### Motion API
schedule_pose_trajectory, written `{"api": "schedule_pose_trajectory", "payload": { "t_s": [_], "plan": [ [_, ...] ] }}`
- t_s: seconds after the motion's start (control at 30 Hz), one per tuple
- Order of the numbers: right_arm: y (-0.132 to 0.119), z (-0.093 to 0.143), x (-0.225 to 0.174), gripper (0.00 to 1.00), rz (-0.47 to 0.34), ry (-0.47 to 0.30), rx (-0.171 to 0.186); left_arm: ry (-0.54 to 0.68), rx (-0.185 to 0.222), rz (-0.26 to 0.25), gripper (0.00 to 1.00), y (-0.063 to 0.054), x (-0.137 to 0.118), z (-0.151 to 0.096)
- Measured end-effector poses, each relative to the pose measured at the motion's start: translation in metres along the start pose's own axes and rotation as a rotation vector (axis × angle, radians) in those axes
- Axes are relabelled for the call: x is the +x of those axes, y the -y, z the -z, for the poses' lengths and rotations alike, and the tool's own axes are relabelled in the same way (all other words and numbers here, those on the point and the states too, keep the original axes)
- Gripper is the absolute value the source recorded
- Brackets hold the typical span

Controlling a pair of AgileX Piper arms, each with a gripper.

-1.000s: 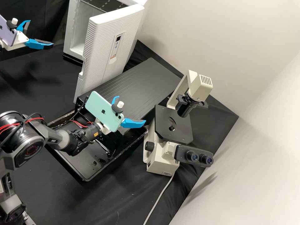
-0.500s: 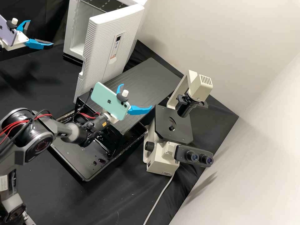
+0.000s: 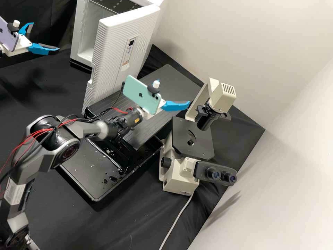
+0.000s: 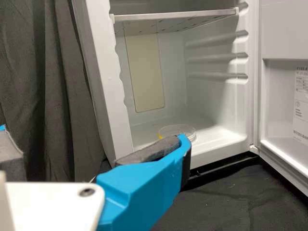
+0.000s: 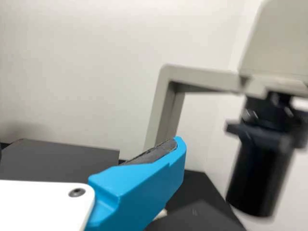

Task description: Close the incubator door

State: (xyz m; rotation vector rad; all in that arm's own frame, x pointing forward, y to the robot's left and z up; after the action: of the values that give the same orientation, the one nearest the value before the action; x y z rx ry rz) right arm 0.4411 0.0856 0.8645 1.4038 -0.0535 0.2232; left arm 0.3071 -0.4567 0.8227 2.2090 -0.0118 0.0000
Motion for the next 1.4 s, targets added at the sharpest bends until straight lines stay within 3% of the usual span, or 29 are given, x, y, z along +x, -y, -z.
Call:
{"api": "schedule_pose_trajectory", "payload": {
  "t_s": [0.17, 0.47, 0.87, 1.13, 1.4],
  "plan": [
    [-0.009, 0.012, 0.023, 1.00, -0.032, -0.004, -0.030, 0.000, 0.000, 0.000, 1.00, 0.000, 0.000, 0.000],
    [-0.034, 0.040, 0.055, 1.00, -0.116, -0.009, -0.027, 0.000, 0.000, 0.000, 1.00, 0.000, 0.000, 0.000],
    [-0.029, 0.082, 0.092, 1.00, -0.094, 0.013, -0.077, 0.000, 0.000, 0.000, 1.00, 0.000, 0.000, 0.000],
    [-0.023, 0.115, 0.103, 1.00, -0.078, -0.037, -0.165, 0.000, 0.000, 0.000, 1.00, 0.000, 0.000, 0.000],
    [-0.017, 0.144, 0.108, 1.00, -0.073, -0.093, -0.158, 0.000, 0.000, 0.000, 1.00, 0.000, 0.000, 0.000]
  ]
}}
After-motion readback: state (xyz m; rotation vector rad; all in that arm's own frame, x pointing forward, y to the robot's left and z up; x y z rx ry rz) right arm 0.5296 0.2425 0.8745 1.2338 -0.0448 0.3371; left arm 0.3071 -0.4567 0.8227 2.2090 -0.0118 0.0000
